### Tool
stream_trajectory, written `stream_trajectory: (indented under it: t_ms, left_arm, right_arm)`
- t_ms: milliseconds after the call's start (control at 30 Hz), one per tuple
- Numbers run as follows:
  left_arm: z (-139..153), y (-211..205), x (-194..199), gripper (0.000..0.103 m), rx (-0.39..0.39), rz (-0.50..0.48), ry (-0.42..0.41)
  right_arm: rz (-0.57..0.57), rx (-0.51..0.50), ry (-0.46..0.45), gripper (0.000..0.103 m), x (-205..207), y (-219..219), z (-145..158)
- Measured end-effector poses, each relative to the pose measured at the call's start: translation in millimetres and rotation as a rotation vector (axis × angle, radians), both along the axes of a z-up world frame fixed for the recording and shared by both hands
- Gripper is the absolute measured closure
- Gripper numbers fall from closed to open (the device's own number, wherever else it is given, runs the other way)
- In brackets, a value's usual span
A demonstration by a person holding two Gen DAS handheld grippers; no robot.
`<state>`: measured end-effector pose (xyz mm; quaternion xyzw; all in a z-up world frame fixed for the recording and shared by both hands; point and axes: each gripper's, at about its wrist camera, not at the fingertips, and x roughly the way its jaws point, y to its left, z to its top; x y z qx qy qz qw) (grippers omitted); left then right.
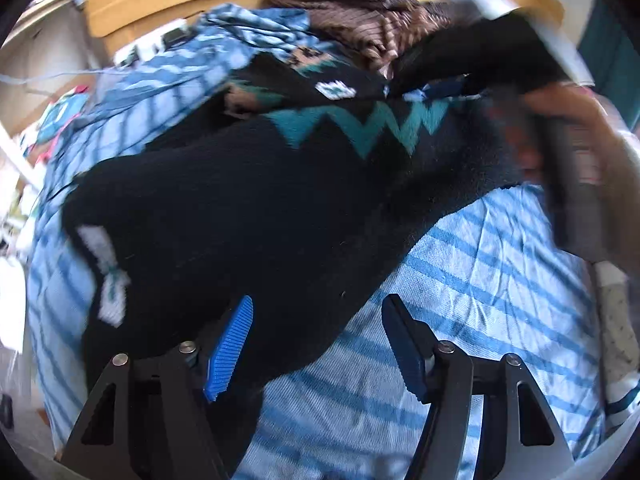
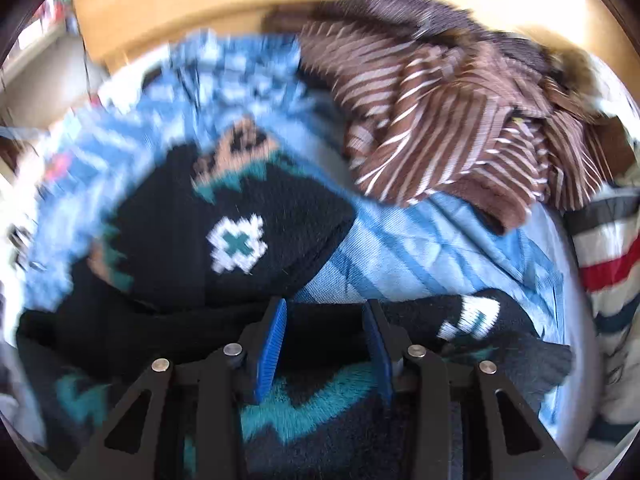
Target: Fold clothes
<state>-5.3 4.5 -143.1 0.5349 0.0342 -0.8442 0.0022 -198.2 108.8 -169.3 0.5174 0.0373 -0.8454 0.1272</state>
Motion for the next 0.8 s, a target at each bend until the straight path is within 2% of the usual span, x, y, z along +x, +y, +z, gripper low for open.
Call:
stream_trajectory:
  t_ms: [100,133,167,200,267,333,400,433,600,667,800]
  left_arm:
    - [-18,2,-13,0.035,0.003,-0.005,-0.052]
    - [-24,2,-18,0.039,0.004,-0.007,-0.069]
    - [-30,1,-21,0.052,-0.004,0.005,-0.090]
    - [-34,-5,-23,0.054,0.017,0.031,-0.103]
    - [-31,-21,-21,0.076,0.134,0.099,-0.099]
    - [-22,-36,-14,0.084,0.217,0.156,-0.095]
    - [-8,-44,-4,0.088,0.251,0.183,-0.070]
    - [0,-47,3,0.103,0.258,0.193,-0.057]
    - [38,-71,38,0.103,0.305,0.237,0.016]
    - [44,-82,50,0.103,0.262,0.265,0.014]
    - [48,-98,71,0.103,0.241,0.254,-0.023]
  right_arm:
    - [-0.059,-0.136,0.000,0.051,34,43,14]
    - [-0.074,-0.172,-0.012,0.050,46,56,16]
    - [-0.090,-0.206,-0.024,0.048,57,68,18]
    - [-0.110,-0.235,-0.040,0.046,71,79,17]
    - [-0.153,-0.269,-0.069,0.030,91,101,14]
    - [-0.202,-0.269,-0.087,0.026,107,118,8]
    - [-0.217,-0.286,-0.136,0.024,124,128,-2]
    - [-0.204,-0.293,-0.173,0.023,130,129,-10]
    - [-0.105,-0.278,-0.301,0.024,155,102,-45]
    - [-0.057,-0.325,-0.320,0.025,159,80,-49]
    - [0.057,-0.391,-0.326,0.024,161,21,-54]
